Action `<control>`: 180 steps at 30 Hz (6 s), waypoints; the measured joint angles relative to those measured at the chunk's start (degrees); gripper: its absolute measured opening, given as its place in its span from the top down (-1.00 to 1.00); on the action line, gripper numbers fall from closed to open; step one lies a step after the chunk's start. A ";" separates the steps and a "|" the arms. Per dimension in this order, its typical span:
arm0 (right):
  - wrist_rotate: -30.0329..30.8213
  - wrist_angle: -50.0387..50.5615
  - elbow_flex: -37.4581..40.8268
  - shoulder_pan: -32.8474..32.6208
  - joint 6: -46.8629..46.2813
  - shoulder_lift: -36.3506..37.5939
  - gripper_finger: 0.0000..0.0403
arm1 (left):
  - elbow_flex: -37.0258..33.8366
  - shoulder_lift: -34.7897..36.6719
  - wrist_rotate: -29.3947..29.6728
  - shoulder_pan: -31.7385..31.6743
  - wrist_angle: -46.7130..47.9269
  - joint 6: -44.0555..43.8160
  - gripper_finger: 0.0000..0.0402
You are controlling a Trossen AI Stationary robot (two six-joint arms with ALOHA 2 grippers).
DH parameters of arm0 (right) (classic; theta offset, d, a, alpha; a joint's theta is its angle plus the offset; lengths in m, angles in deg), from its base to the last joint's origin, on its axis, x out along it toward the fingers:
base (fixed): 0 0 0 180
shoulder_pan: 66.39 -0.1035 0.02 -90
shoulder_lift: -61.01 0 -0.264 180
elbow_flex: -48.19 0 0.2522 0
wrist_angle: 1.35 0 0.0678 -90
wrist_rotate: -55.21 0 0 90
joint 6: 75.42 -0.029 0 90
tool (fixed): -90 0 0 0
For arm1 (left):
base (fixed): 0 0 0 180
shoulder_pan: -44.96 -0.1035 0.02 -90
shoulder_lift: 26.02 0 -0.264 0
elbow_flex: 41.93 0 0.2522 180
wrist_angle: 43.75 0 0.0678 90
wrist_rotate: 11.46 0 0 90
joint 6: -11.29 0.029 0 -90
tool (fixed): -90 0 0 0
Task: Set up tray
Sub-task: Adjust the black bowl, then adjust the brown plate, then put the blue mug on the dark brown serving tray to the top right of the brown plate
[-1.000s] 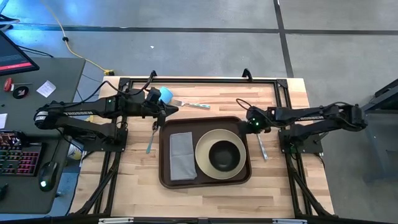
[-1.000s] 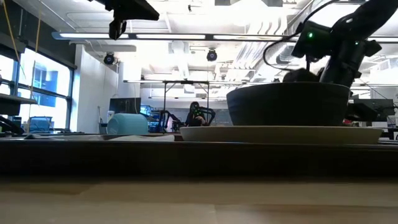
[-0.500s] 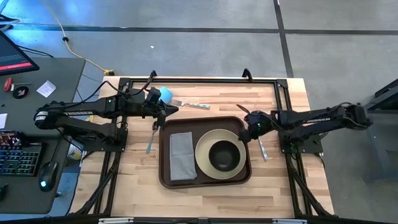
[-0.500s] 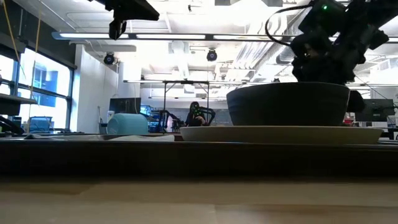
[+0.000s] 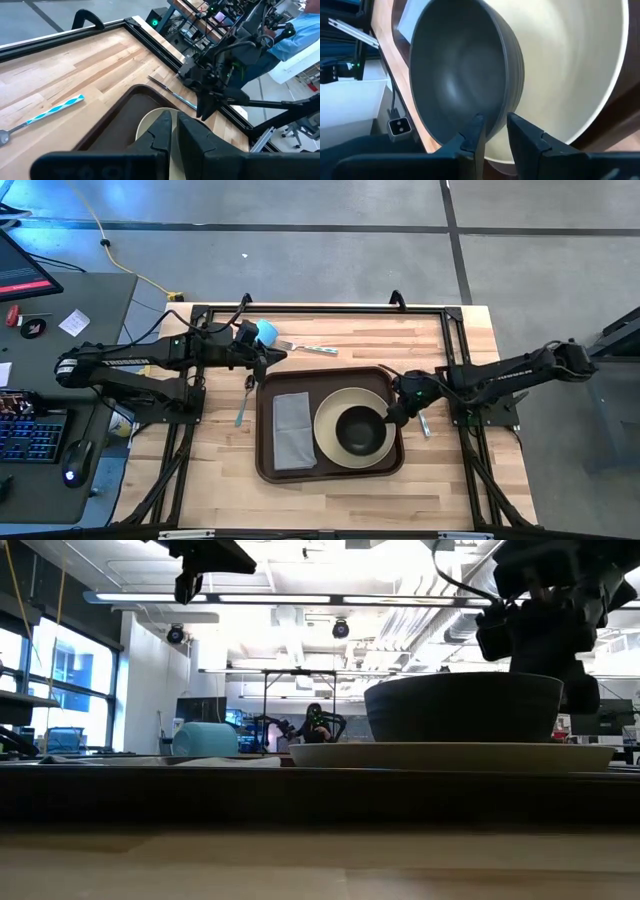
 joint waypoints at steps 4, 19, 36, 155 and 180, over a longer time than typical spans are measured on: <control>2.11 -0.79 0.00 -1.26 -1.10 0.00 0.64 | 0.00 0.00 -0.02 0.00 0.00 -0.18 0.67; 6.18 -1.52 0.00 -1.48 4.56 -1.78 0.78 | -0.02 0.00 -0.02 0.00 0.00 -0.07 0.67; 13.05 -8.37 -5.02 0.72 7.67 -12.44 0.93 | -0.02 0.02 -0.28 0.01 -0.15 -1.41 0.67; 5.02 12.81 -6.80 17.41 24.12 8.80 0.82 | 10.62 -7.93 0.26 -19.53 21.88 10.24 0.67; 7.39 6.62 -6.80 17.69 19.98 9.09 0.82 | 42.77 -47.63 -6.51 -52.06 58.72 35.07 0.07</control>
